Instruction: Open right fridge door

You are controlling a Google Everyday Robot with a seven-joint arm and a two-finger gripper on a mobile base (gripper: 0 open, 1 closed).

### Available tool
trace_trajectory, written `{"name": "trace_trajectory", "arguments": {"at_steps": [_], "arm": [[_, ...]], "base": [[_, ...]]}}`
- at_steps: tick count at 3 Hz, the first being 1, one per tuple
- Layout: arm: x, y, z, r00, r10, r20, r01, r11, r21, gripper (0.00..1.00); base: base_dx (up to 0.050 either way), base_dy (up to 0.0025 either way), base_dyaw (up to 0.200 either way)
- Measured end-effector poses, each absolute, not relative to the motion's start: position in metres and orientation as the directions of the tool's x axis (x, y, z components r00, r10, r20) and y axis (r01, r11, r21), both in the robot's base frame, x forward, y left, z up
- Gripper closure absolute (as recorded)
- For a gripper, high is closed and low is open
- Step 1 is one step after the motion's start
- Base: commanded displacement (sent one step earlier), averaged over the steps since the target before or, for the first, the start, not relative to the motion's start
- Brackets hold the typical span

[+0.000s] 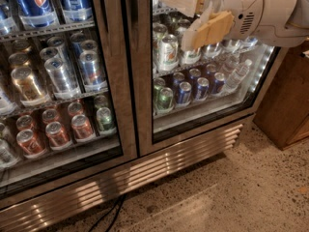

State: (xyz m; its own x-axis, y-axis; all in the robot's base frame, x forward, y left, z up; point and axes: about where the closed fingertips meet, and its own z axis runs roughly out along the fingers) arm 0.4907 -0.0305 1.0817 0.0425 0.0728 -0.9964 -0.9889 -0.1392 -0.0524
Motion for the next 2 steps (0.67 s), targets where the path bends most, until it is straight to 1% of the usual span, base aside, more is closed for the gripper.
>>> {"name": "trace_trajectory", "arguments": {"at_steps": [1, 2], "arm": [[0.5047, -0.0347, 1.0881, 0.037, 0.072, -0.997, -0.992, -0.115, -0.045, 0.0], [0.4993, -0.0296, 1.0832, 0.036, 0.059, -0.998, -0.991, -0.128, -0.044, 0.0]], "base": [[0.0, 0.0, 0.0], [0.0, 0.0, 0.0]]}}
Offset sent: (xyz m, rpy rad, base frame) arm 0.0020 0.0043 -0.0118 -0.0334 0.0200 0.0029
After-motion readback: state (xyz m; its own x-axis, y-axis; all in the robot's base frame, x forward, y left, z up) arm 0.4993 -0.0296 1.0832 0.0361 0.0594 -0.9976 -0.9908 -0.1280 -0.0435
